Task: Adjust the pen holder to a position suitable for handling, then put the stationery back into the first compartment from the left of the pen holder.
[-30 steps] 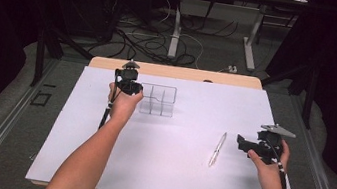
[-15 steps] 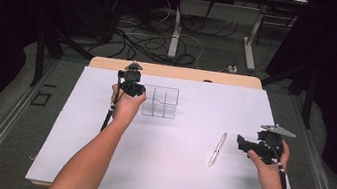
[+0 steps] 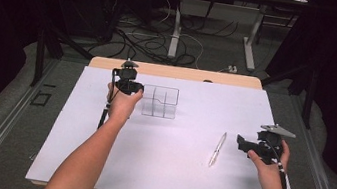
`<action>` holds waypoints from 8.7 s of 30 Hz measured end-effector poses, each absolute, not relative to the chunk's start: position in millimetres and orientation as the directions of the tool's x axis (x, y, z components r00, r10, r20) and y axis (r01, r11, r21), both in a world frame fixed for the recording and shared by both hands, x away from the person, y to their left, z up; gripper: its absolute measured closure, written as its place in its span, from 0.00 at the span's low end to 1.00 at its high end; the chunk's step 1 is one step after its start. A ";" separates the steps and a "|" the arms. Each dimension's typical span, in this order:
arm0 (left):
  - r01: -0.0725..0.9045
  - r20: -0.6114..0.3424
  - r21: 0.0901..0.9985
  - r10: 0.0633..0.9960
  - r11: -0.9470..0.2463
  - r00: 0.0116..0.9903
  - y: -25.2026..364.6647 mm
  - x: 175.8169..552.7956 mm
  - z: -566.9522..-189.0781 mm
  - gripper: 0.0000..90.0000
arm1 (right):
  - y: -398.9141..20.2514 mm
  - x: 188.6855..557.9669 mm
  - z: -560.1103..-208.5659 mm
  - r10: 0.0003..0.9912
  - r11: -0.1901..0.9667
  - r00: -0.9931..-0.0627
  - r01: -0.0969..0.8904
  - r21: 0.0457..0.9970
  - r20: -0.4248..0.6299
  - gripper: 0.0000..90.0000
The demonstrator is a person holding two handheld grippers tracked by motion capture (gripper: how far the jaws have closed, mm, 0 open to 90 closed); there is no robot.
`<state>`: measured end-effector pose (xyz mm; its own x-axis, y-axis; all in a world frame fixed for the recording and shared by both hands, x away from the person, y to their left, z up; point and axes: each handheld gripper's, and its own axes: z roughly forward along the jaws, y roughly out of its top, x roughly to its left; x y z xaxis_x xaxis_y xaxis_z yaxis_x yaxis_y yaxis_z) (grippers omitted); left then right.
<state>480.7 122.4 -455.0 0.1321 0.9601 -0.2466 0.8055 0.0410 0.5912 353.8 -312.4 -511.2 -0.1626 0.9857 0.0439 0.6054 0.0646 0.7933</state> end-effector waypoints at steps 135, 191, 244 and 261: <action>0.593 -0.196 0.805 0.929 -0.031 0.315 215.0 406.2 -496.4 0.00 | -258.7 418.3 -503.0 0.939 -0.269 0.143 0.871 0.410 0.312 0.49; 0.603 -0.191 0.797 0.930 -0.039 0.314 213.8 408.6 -500.0 0.01 | -263.4 433.3 -533.7 0.881 -0.386 0.278 0.891 0.241 0.382 0.85; 0.603 -0.199 0.797 0.932 -0.026 0.304 216.6 409.2 -499.5 0.01 | -268.6 430.3 -516.2 0.866 -0.387 0.241 0.878 0.282 0.437 0.89; 0.602 -0.195 0.798 0.934 -0.027 0.300 217.7 407.9 -499.0 0.01 | -261.1 431.0 -491.4 0.884 -0.370 0.188 0.843 0.391 0.429 0.89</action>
<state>407.9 217.7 -499.0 0.3005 0.9336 -0.1950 0.6025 -0.0273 0.7977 431.0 -261.1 -491.4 0.1884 0.8836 0.4287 0.8428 -0.3695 0.3913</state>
